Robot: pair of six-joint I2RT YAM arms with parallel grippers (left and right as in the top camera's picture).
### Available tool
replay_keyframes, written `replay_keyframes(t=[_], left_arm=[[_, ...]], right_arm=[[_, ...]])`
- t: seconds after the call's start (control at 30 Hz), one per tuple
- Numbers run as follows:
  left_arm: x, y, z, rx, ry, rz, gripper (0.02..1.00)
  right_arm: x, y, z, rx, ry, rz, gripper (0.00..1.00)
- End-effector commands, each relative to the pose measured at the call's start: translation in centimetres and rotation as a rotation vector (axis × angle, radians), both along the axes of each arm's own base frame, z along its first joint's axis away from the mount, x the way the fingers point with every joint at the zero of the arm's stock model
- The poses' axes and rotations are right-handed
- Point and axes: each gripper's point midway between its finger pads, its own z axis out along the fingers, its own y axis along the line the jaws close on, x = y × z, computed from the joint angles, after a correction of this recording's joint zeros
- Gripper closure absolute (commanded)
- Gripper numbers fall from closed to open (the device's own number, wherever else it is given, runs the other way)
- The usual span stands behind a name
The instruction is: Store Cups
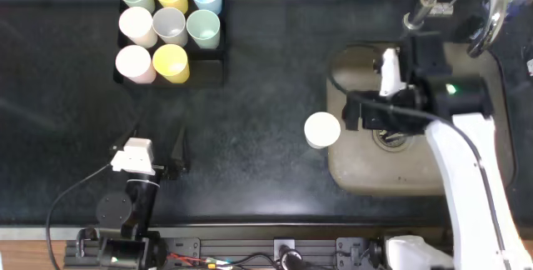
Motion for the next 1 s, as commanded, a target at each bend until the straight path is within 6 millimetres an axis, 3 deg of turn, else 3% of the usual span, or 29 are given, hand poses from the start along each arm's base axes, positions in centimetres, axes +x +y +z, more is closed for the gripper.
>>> replay_keyframes(t=[0.03, 0.47, 0.7, 1.0], left_arm=[[0.0, 0.2, 0.0, 0.018, -0.008, 0.009, 0.02], [0.0, 0.2, 0.0, 0.018, -0.008, 0.008, 0.018], [0.0, 0.2, 0.0, 0.018, -0.008, 0.009, 0.018], [0.0, 0.2, 0.0, 0.018, -0.008, 0.008, 0.02]], right_arm=[[-0.4, 0.8, -1.5, 0.013, 0.1, 0.054, 0.003], [0.9, 0.9, -5.8, -0.038, 0.238, 0.072, 0.003], [1.6, 2.4, -8.0, -0.051, 0.265, 0.162, 0.005], [2.4, 2.5, -9.5, -0.114, 0.244, 0.198, 0.126]])
